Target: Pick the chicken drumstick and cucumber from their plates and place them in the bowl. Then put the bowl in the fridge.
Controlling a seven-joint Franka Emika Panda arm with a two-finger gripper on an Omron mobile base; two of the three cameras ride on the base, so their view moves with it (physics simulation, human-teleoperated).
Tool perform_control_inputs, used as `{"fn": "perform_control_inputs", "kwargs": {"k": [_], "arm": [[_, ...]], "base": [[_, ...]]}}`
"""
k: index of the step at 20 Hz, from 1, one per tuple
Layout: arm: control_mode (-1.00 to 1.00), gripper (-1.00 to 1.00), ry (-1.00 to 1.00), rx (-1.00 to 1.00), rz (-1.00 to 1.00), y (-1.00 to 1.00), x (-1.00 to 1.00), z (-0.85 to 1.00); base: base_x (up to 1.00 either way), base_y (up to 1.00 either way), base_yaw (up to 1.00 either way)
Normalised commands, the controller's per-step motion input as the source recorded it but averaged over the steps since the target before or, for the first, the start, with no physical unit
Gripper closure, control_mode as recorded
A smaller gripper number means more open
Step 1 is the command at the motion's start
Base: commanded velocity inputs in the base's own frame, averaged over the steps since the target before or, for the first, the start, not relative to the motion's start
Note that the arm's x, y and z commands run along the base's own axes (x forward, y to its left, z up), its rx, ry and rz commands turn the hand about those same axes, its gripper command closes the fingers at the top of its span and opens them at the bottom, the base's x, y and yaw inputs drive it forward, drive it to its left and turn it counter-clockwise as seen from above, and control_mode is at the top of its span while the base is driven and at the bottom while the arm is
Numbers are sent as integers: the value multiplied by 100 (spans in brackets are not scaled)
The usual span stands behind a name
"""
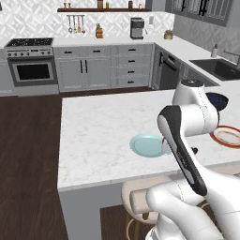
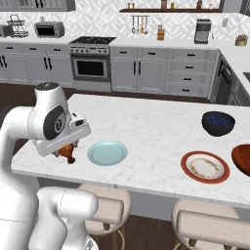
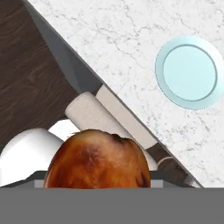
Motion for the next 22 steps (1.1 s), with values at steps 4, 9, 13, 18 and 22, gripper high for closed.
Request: {"fn": "perform_control_inputs", "kwargs": {"k": [4, 9, 13, 18, 22], "arm": [[-100, 100, 8, -1, 23, 0, -39, 29], [-100, 100, 1, -1, 1, 0, -14, 0], [-100, 100, -1, 0, 0, 0, 0, 0], [100, 100, -1, 0, 0, 0, -1, 0], [100, 100, 0, 0, 0, 0, 0, 0]], "base": [[0, 0, 0], [0, 0, 0], [0, 0, 0], [-4, 0, 0], [-42, -2, -1]]}}
